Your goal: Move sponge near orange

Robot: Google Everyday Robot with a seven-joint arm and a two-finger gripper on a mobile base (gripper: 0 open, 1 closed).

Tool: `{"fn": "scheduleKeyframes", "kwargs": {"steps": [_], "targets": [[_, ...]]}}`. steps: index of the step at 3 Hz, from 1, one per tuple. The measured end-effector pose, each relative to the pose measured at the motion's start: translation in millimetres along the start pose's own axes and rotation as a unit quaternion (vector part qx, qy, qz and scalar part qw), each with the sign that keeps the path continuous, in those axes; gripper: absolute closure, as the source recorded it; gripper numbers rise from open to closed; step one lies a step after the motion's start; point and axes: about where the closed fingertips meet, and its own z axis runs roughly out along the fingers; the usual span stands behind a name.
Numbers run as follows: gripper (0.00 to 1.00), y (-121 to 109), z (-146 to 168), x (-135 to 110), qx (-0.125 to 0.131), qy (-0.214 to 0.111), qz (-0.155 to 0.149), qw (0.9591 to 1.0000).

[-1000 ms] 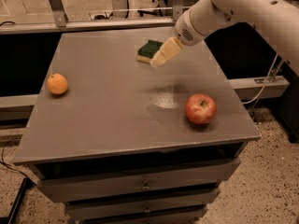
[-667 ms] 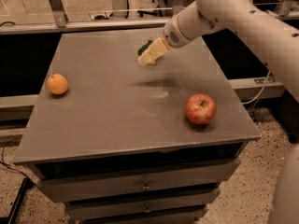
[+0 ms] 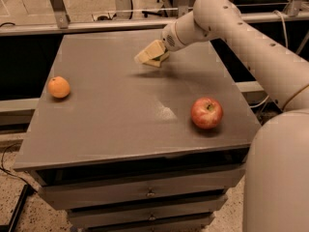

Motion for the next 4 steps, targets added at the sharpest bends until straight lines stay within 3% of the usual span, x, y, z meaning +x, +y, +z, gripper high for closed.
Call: {"fn": "scheduleKeyframes", "kwargs": {"steps": [2, 4], "targets": [[0.0, -20.0, 24.0, 19.2, -0.003, 0.005, -0.001, 1.0], [0.41, -28.1, 12.0, 24.4, -0.005, 0.001, -0.033, 0.9994]]}}
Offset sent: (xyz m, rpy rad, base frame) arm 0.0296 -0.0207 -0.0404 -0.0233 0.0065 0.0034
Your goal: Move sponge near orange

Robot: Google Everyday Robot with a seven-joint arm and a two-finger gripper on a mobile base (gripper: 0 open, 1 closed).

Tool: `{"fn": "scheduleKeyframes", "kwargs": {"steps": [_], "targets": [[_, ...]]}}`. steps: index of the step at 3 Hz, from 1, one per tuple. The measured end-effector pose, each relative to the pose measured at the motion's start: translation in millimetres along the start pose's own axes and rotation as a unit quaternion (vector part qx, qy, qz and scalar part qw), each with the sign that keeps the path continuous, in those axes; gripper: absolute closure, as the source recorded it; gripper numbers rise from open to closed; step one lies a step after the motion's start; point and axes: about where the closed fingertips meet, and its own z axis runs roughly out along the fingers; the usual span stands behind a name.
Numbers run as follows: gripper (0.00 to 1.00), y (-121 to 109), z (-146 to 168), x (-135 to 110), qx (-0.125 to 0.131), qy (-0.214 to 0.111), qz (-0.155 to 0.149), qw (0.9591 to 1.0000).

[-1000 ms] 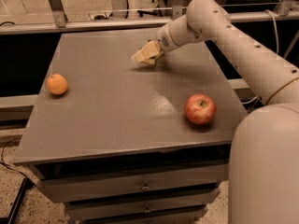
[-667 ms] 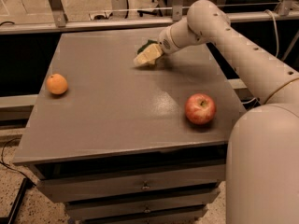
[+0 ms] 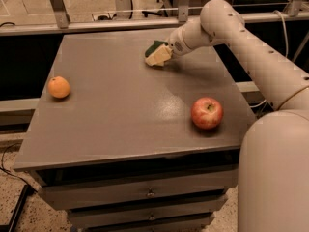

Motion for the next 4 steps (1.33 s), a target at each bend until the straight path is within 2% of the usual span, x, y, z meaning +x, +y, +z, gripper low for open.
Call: {"fn": "scheduleKeyframes", "kwargs": {"steps": [1, 2, 3, 4], "targets": [[0.65, 8.1, -21.3, -14.3, -0.009, -0.026, -0.032, 0.9991], [0.88, 27.2, -51.6, -32.4, -0.017, -0.047, -0.073, 0.9961], [1.0, 28.4, -48.8, -32.8, -0.018, -0.047, -0.076, 0.9958], [1.0, 28.4, -48.7, -32.8, -0.019, -0.047, -0.076, 0.9958]]}}
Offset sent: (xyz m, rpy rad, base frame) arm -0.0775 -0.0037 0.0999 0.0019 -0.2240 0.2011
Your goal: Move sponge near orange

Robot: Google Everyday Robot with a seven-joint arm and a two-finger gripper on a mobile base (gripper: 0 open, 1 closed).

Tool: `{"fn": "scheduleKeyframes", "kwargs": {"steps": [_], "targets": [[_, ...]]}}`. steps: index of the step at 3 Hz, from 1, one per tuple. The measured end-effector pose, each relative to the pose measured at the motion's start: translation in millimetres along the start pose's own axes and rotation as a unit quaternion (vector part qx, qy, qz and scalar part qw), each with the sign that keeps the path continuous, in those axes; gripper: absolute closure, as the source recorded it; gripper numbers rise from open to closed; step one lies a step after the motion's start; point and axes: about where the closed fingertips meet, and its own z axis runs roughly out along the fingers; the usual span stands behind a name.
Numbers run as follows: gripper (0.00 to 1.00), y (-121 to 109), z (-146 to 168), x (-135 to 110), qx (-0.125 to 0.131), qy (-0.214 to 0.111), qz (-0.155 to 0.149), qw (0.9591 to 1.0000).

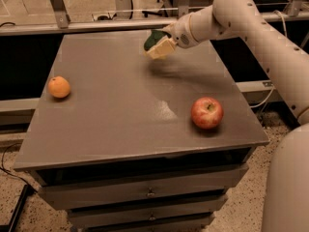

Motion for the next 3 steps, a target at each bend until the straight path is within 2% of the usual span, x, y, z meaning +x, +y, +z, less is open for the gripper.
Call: {"fn": "scheduleKeyframes", "kwargs": {"steps": [1, 2, 3], "targets": [[1.0, 25.8, 15.0, -14.8, -0.019, -0.007, -0.019, 0.9996], [1.0, 75.9, 44.9, -31.1, -0.062, -0.01, -0.046, 0.997], [1.0, 113.4, 67.0, -38.8, -0.097, -0.008, -0.065, 0.9931]]}}
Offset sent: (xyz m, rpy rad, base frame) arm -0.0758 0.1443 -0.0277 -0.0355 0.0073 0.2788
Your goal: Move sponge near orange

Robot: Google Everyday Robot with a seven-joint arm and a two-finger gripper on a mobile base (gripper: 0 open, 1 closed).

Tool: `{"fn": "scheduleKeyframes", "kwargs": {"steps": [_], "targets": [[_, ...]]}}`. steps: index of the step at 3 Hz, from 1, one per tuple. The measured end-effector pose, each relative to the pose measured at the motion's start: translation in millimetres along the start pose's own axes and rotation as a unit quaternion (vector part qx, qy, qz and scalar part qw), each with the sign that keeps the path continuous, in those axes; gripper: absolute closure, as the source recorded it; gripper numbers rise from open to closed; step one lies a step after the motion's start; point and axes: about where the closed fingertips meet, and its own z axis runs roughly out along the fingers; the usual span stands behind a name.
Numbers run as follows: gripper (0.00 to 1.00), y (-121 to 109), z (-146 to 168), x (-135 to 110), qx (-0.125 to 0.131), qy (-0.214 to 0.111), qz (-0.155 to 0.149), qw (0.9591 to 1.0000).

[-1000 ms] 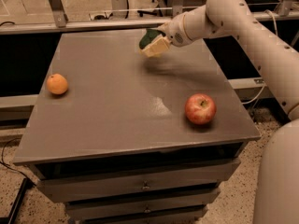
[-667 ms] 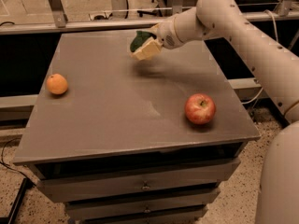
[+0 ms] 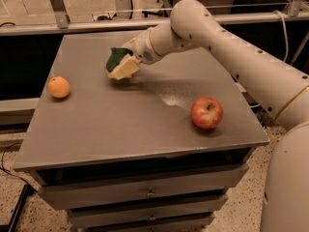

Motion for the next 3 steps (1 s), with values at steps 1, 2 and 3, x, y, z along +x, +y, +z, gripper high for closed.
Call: {"fn": "scheduleKeyframes", "kwargs": {"steps": [1, 2, 3], "targets": [[1.0, 21.9, 16.2, -15.7, -0.026, -0.009, -0.017, 0.9995], [1.0, 41.5, 31.1, -27.6, -0.053, -0.018, -0.026, 0.9981], [1.0, 57.4, 43.5, -30.2, -0.074, -0.022, -0.025, 0.9967]]}}
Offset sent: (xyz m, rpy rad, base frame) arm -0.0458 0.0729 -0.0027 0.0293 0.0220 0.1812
